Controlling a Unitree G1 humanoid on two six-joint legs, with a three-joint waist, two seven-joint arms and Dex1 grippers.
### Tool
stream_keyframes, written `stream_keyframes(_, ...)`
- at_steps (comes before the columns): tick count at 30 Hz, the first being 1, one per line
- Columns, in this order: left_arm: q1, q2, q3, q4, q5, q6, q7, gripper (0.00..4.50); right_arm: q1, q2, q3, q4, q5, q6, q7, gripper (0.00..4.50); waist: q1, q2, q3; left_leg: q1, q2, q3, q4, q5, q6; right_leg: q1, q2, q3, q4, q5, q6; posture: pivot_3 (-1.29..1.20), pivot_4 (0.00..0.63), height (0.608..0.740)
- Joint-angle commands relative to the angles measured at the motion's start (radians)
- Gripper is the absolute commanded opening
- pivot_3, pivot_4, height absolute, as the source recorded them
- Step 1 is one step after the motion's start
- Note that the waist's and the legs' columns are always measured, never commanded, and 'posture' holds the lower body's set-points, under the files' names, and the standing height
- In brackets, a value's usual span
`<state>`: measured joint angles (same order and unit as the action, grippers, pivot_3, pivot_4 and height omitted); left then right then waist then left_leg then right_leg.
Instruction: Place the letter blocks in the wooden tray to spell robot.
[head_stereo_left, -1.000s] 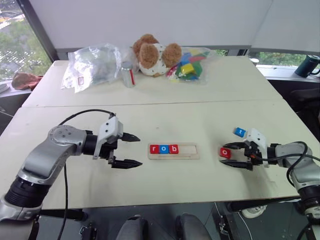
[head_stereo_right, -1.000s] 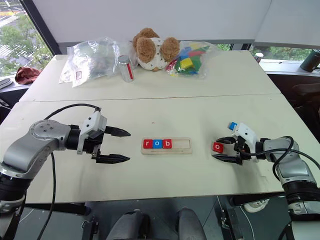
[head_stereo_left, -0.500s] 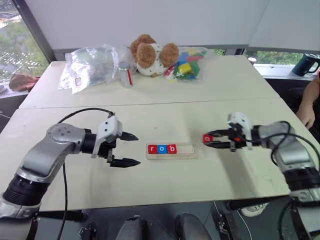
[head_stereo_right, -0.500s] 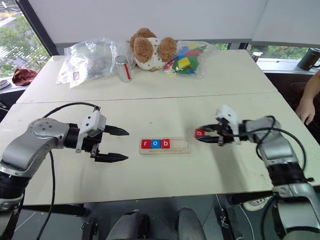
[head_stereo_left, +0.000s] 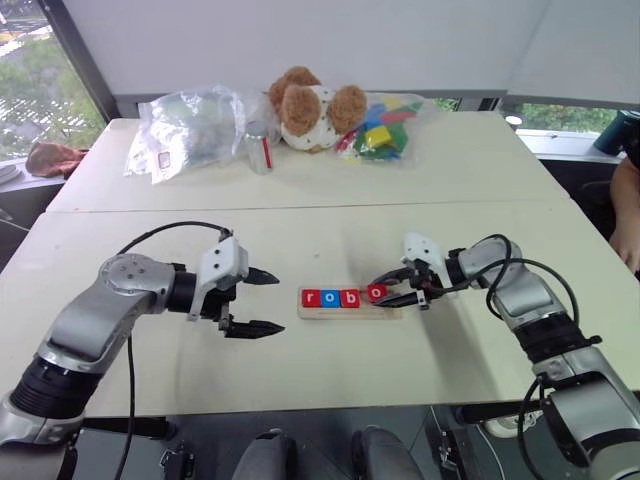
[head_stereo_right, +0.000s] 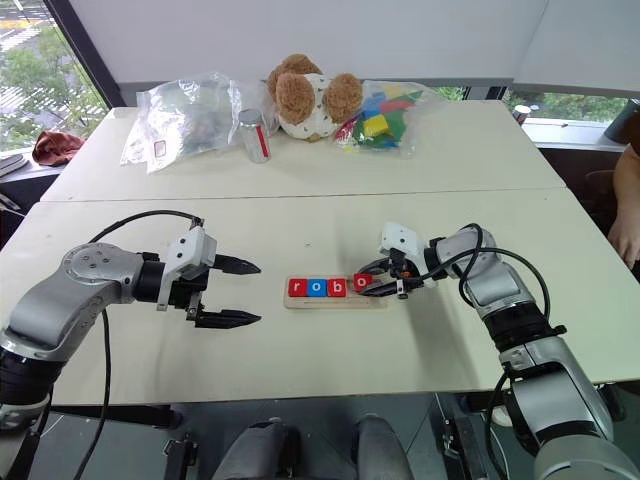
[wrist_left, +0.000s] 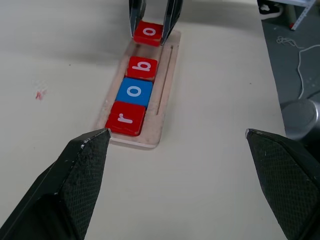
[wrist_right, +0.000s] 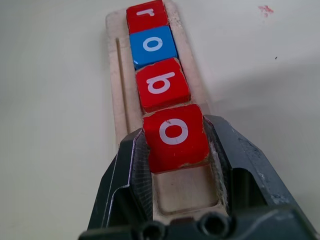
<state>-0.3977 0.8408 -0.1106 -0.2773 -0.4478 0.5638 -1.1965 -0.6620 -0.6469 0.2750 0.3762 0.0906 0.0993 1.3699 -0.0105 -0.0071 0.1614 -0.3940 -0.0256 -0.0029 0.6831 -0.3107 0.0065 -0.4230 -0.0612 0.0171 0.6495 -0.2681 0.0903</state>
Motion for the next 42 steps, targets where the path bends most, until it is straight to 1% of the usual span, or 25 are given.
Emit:
stream_keyframes(1,-0.008,0.002,0.021,-0.012,-0.010,-0.005,0.002,4.50,-0.015,0.007,-0.002,-0.005,-0.006,-0.013,0.000,1.15,-0.002,0.000,0.000,0.000,0.000,0.000,0.000,0.000,0.000,0.000,0.000,0.000,0.000,0.000,0.000,0.00,0.150,0.740)
stream_keyframes(19,-0.013,-0.016,0.013,-0.001,0.003,-0.019,0.011,4.50,-0.032,0.076,0.011,0.025,-0.030,-0.005,-0.027,1.15,-0.003,0.000,0.000,0.000,0.000,0.000,0.000,0.000,0.000,-0.001,0.000,0.000,0.001,0.000,0.000,0.00,0.150,0.740)
stream_keyframes(34,-0.017,-0.022,0.007,0.018,0.010,-0.034,0.013,4.50,-0.012,0.084,0.007,0.001,-0.022,0.012,-0.038,1.15,-0.004,0.000,0.000,0.000,0.000,0.000,0.000,0.000,0.000,-0.001,0.000,0.000,0.001,0.000,0.000,0.00,0.150,0.740)
stream_keyframes(36,-0.018,-0.022,0.007,0.023,0.012,-0.037,0.011,4.50,-0.011,0.087,0.003,-0.004,-0.020,0.016,-0.045,2.20,-0.004,0.000,0.000,0.000,0.000,0.000,0.000,0.000,0.000,-0.001,0.000,0.000,0.001,0.000,0.000,0.00,0.150,0.740)
stream_keyframes(37,-0.017,-0.022,0.008,0.025,0.012,-0.039,0.010,4.50,-0.010,0.085,0.004,-0.014,-0.015,0.027,-0.039,2.61,-0.004,0.000,0.000,0.000,0.000,0.000,0.000,0.000,0.000,-0.001,0.000,0.000,0.001,0.000,0.000,0.00,0.150,0.740)
stream_keyframes(39,-0.018,-0.022,0.009,0.031,0.012,-0.041,0.008,4.50,-0.007,0.085,-0.003,-0.031,-0.008,0.031,-0.044,3.67,-0.004,0.000,0.000,0.000,0.000,0.000,0.000,0.000,-0.001,-0.001,0.000,0.000,0.001,0.000,0.000,0.00,0.150,0.740)
stream_keyframes(40,-0.018,-0.022,0.010,0.034,0.012,-0.043,0.007,4.50,-0.007,0.085,-0.006,-0.039,-0.003,0.040,-0.045,4.11,-0.004,0.000,0.000,0.000,0.000,0.000,0.000,0.000,0.000,-0.001,0.000,0.000,0.001,0.000,0.000,0.00,0.150,0.740)
stream_keyframes(41,-0.019,-0.023,0.011,0.038,0.013,-0.044,0.006,4.50,-0.008,0.084,-0.009,-0.046,0.000,0.044,-0.046,4.44,-0.003,0.000,0.000,0.000,0.000,0.000,0.000,0.000,0.000,-0.001,0.000,0.000,0.001,0.000,0.000,0.00,0.150,0.740)
stream_keyframes(42,-0.020,-0.023,0.011,0.041,0.014,-0.045,0.005,4.50,-0.009,0.084,-0.014,-0.056,0.005,0.054,-0.050,4.44,-0.003,0.000,0.000,0.000,0.000,0.000,0.000,0.000,0.000,-0.001,0.000,0.000,0.001,0.000,0.000,0.00,0.150,0.740)
